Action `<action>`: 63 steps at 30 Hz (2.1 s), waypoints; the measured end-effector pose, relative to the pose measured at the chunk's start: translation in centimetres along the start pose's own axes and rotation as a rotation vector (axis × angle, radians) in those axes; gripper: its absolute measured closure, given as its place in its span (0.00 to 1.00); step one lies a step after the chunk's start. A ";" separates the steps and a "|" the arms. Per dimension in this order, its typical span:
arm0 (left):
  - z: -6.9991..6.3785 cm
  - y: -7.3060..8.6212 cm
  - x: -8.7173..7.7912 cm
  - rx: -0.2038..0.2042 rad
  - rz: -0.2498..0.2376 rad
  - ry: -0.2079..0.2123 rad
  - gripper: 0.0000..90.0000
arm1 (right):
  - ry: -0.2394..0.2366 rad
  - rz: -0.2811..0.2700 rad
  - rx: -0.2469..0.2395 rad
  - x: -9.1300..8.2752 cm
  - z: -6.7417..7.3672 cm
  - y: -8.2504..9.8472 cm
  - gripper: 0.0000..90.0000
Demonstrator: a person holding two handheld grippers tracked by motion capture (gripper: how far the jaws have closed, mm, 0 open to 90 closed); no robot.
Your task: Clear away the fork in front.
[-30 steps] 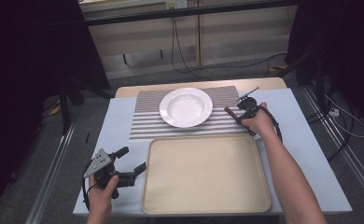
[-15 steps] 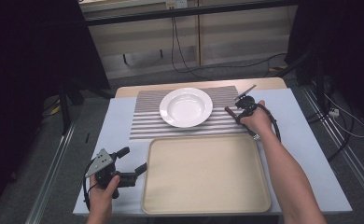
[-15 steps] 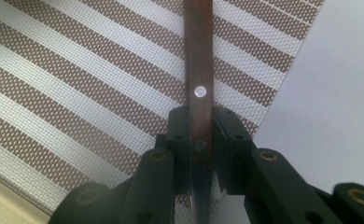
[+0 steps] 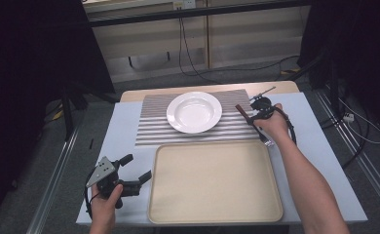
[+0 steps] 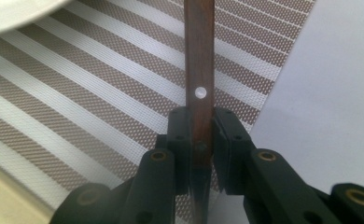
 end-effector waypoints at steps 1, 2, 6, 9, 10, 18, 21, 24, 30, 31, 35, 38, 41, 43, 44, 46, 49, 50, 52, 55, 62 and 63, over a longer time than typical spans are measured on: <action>0.0 0.0 0.0 0.001 0.000 0.000 0.04 | -0.003 -0.014 -0.002 -0.2 0.0 -0.1 0.86; 0.0 0.0 0.0 0.001 -0.003 0.001 0.04 | -0.008 -0.026 -0.002 -0.5 0.0 -0.1 0.87; 0.0 0.0 0.0 0.000 -0.001 0.002 0.04 | -0.013 -0.088 -0.005 -1.7 -0.2 -0.3 0.87; -0.1 0.0 0.0 0.007 0.002 0.004 0.04 | -0.027 -0.136 -0.007 -2.5 -0.1 -0.5 0.87; -0.1 0.1 0.0 0.012 0.005 0.005 0.04 | -0.031 -0.148 -0.011 -2.7 0.0 -0.5 0.87; -0.2 0.1 0.1 0.009 0.006 0.004 0.04 | -0.048 -0.240 -0.036 -4.0 0.6 -0.7 0.87; -0.2 0.1 0.1 0.012 0.008 0.004 0.04 | -0.052 -0.281 -0.048 -4.3 1.0 -0.7 0.87; -0.3 0.1 0.1 0.006 0.005 0.006 0.04 | -0.046 -0.333 -0.063 -4.9 1.3 -0.6 0.86; -0.2 0.1 0.1 0.007 0.006 0.003 0.04 | -0.042 -0.428 -0.084 -6.5 1.5 -0.5 0.86; -0.2 0.1 0.1 0.008 0.006 0.002 0.04 | -0.036 -0.443 -0.084 -6.8 1.5 -0.5 0.86; -0.3 0.1 0.1 0.010 0.005 0.001 0.04 | -0.048 -0.504 -0.081 -7.7 1.5 -0.1 0.86; -0.2 0.1 0.1 0.011 0.004 0.002 0.04 | -0.056 -0.536 -0.069 -8.3 1.4 0.3 0.86; -0.1 0.0 0.1 0.018 0.006 -0.003 0.04 | -0.058 -0.569 -0.073 -8.8 1.5 0.7 0.86; -0.1 0.0 0.1 0.017 0.002 -0.006 0.04 | -0.066 -0.587 -0.074 -9.3 1.9 0.8 0.86; -0.1 -0.1 0.0 0.012 0.001 -0.006 0.04 | -0.074 -0.599 -0.075 -9.4 2.1 0.9 0.86; -0.1 -0.1 0.0 0.017 0.001 -0.008 0.04 | -0.106 -0.627 -0.070 -9.8 2.9 1.0 0.86; -0.4 -0.3 0.0 0.012 -0.004 -0.007 0.04 | -0.135 -0.643 -0.081 -9.9 4.1 1.4 0.86; -0.4 -0.3 0.0 0.013 -0.003 -0.007 0.04 | -0.146 -0.654 -0.085 -9.9 4.7 1.6 0.86; -0.7 -0.5 0.0 0.010 -0.007 0.002 0.04 | -0.174 -0.661 -0.095 -9.8 5.9 2.0 0.86; -1.2 -0.7 0.2 0.013 -0.006 0.010 0.04 | -0.212 -0.670 -0.113 -9.7 7.4 2.5 0.86; -2.2 -1.8 0.5 0.026 -0.014 0.035 0.04 | -0.288 -0.682 -0.153 -9.0 11.3 3.7 0.86; -2.4 -2.0 0.6 0.019 -0.012 0.042 0.04 | -0.294 -0.682 -0.157 -8.9 11.6 3.8 0.86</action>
Point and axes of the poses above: each handheld gripper's, and its own axes: x roughly forward along the jaws, y roughly out of its underside, z roughly to its left, the point moved 7 cm from there along x, roughly forward along the jaws, and after that the axes turned 13 degrees about -y, right-handed, at the moved point
